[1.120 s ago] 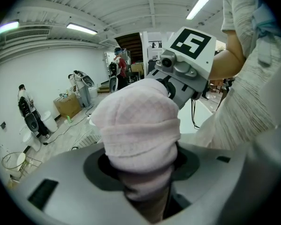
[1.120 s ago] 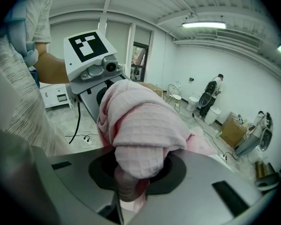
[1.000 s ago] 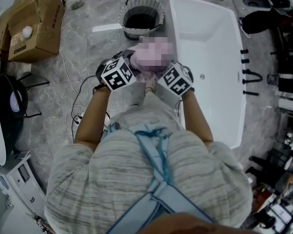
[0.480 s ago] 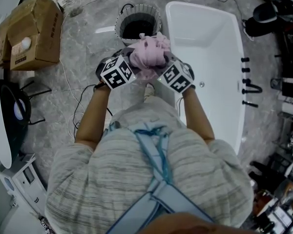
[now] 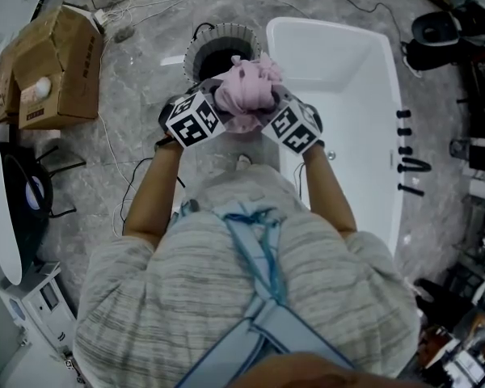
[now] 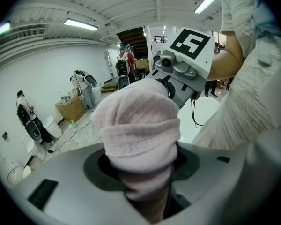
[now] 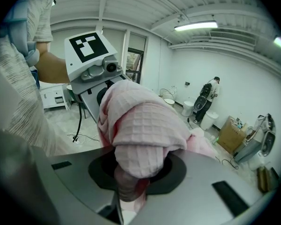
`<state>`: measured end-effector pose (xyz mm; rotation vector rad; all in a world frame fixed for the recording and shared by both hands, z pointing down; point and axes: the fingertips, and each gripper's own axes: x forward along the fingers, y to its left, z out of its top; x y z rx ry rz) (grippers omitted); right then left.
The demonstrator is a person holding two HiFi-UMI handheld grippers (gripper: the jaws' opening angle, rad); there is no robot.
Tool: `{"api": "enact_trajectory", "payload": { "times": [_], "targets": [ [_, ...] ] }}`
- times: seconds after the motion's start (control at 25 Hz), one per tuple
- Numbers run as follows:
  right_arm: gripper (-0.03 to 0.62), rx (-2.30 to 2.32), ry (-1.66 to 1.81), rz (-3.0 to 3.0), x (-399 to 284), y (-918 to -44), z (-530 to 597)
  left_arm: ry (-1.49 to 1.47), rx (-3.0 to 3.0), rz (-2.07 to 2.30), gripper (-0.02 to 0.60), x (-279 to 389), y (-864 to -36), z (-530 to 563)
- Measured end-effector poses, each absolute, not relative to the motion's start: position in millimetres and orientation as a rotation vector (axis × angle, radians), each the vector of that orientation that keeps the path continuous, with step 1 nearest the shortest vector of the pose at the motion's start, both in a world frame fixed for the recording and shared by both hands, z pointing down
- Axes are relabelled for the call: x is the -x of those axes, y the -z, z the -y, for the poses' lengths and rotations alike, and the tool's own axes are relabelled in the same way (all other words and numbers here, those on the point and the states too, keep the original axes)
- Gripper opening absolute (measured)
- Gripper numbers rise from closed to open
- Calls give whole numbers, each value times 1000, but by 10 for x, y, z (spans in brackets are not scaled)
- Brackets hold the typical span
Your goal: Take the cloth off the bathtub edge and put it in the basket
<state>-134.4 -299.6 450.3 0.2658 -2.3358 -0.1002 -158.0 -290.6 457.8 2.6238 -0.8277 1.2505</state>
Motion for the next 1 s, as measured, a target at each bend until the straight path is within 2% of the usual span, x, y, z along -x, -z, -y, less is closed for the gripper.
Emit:
{"api": "enact_trajectory", "payload": {
  "times": [0.4,1.0],
  "targets": [
    [94,-291,79,2332,1461,-4560,3395,-1268,-2636,796,232,1700,-4631,3306],
    [94,-364,21,2295,2337,-4644,4254,-1261,-2677,684,232,2582,-4717,4183]
  ]
}}
